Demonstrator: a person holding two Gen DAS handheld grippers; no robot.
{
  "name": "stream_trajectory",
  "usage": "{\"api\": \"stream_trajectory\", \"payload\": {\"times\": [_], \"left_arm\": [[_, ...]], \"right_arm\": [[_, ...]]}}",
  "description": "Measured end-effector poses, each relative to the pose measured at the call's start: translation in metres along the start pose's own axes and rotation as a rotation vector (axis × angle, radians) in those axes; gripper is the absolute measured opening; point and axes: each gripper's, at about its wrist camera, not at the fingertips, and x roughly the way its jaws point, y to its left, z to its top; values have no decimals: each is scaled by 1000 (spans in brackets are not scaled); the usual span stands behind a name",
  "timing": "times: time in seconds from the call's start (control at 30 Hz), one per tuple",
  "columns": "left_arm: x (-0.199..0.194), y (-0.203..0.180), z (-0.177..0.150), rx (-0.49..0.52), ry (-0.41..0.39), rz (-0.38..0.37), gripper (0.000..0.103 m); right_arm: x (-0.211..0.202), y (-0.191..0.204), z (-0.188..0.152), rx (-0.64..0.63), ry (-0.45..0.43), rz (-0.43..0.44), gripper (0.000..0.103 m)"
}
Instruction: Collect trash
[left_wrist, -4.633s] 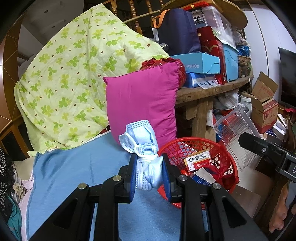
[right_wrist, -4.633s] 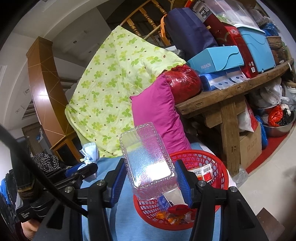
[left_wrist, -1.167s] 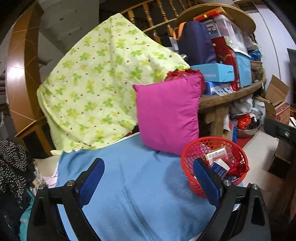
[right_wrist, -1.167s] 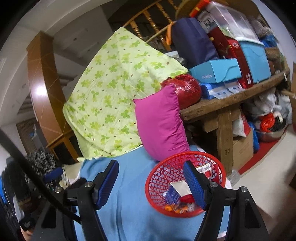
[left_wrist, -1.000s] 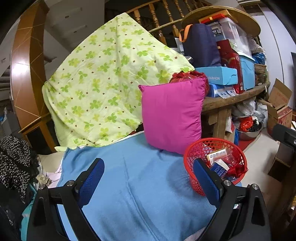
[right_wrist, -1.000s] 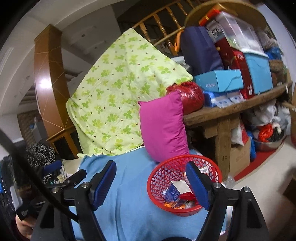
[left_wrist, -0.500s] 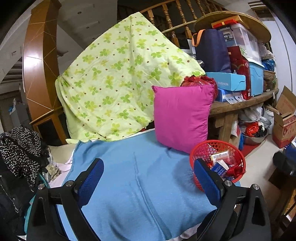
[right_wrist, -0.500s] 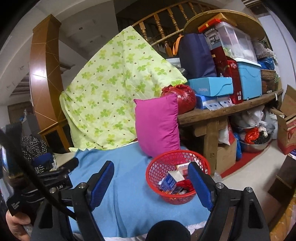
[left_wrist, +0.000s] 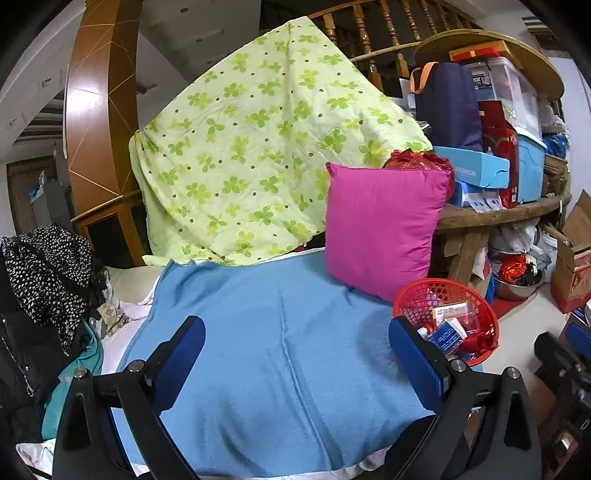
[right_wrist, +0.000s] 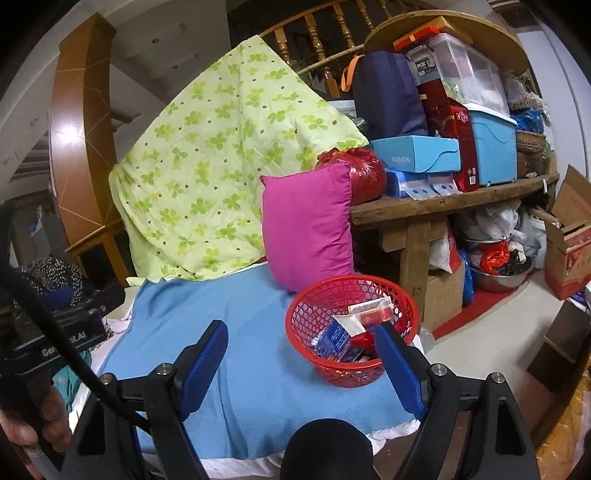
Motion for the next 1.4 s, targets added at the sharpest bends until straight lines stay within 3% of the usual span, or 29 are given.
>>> {"api": "stream_trajectory", "payload": {"times": [0.47,1.4], "left_arm": [[-7,-4,-1,55,-27,-24,99],[-9,-5,-5,59,-26,-21,99]], "right_arm": [[-2,0,13,6,-23,-12,84],[5,-1,7,-3,6,-2,84]]}}
